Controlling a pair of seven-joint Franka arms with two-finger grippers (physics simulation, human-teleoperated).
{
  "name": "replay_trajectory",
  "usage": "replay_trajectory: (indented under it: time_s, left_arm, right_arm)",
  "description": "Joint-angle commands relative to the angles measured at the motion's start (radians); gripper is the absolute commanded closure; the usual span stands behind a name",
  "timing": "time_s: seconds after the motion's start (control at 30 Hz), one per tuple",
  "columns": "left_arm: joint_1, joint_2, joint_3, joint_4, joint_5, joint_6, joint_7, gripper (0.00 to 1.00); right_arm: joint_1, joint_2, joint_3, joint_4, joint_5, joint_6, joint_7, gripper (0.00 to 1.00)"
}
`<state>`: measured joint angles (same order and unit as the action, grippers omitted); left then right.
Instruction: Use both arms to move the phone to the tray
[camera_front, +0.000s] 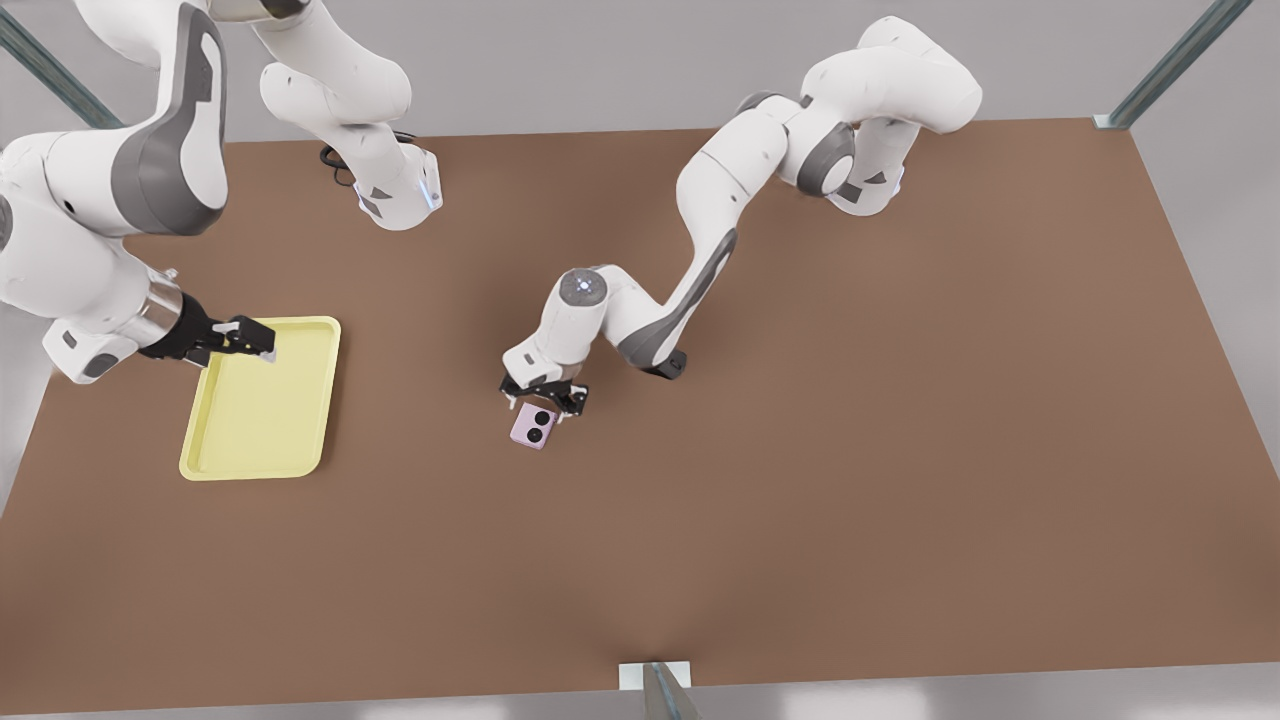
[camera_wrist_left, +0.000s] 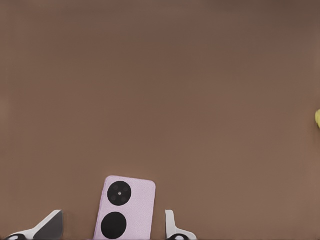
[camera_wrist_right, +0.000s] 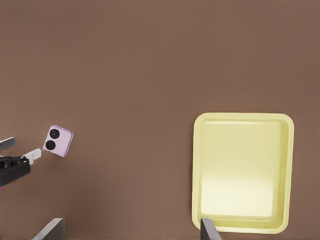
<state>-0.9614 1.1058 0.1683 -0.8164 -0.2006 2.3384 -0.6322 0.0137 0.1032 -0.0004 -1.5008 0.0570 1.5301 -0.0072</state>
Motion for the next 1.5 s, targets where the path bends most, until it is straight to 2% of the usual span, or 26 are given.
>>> replay_trajectory:
  time_s: [0.0,0.07,0.13,0.17,0.23,0.27,0.33,0.37,0.53,0.73,0.83,1.0,1.13,1.2,1.3,1.47]
  left_arm:
    - [0.073,-0.135,-0.001,-0.053,-0.006,-0.424,-0.009,0.0]
    - [0.261,-0.323,-0.001,-0.151,-0.017,-0.666,0.286,0.0]
    - [0.469,-0.431,0.002,-0.147,-0.008,-0.898,0.581,0.0]
    - [0.515,-0.466,0.014,-0.145,-0.006,-0.938,0.617,0.0]
    - [0.521,-0.54,0.105,-0.141,0.0,-1.002,0.626,0.0]
    - [0.553,-0.61,0.1,-0.155,0.015,-1.015,0.625,0.0]
    - [0.773,-0.82,-0.225,-0.349,0.213,-1.019,0.666,0.0]
    - [0.776,-0.845,-0.248,-0.36,0.237,-1.048,0.671,0.0]
    - [0.742,-0.836,-0.27,-0.328,0.244,-1.076,0.655,0.0]
    - [0.742,-0.822,-0.273,-0.329,0.24,-1.056,0.643,0.0]
    - [0.742,-0.821,-0.274,-0.329,0.237,-1.05,0.643,0.0]
    - [0.742,-0.811,-0.274,-0.329,0.234,-1.031,0.643,0.0]
    - [0.742,-0.814,-0.273,-0.329,0.242,-1.03,0.643,0.0]
    - [0.742,-0.813,-0.271,-0.329,0.24,-1.031,0.641,0.0]
    - [0.745,-0.798,-0.262,-0.342,0.24,-1.053,0.571,0.0]
    - [0.748,-0.787,-0.213,-0.343,0.239,-1.064,0.532,0.0]
  right_arm:
    - [0.068,0.003,0.01,0.005,0.003,0.012,0.295,0.0]
    - [0.126,0.039,0.011,0.019,0.003,0.015,0.394,0.0]
    - [0.187,0.092,0.013,0.054,0.003,0.041,0.541,0.0]
    - [0.212,0.118,0.013,0.071,0.003,0.044,0.576,0.0]
    - [0.281,0.17,0.01,0.083,0.0,0.093,0.691,0.0]
    - [0.322,0.196,0.01,0.082,0.0,0.128,0.789,0.0]
    - [0.384,0.25,0.006,0.076,0.001,0.208,0.941,0.0]
    - [0.39,0.262,0.006,0.07,0.001,0.222,0.987,0.0]
    - [0.433,0.365,0.002,0.065,0.003,0.317,1.208,0.0]
    - [0.46,0.417,-0.003,-0.09,0.009,0.598,1.32,0.0]
    - [0.462,0.431,-0.004,-0.176,0.084,0.729,1.322,0.0]
    - [0.502,0.437,-0.081,-0.174,0.083,0.737,1.302,0.0]
    - [0.555,0.481,-0.081,-0.199,0.083,0.745,1.303,0.0]
    - [0.562,0.49,-0.081,-0.28,0.083,0.863,1.308,0.0]
    - [0.562,0.509,-0.081,-0.303,0.07,0.863,1.175,0.0]
    - [0.571,0.518,-0.079,-0.297,0.029,0.872,1.162,0.0]
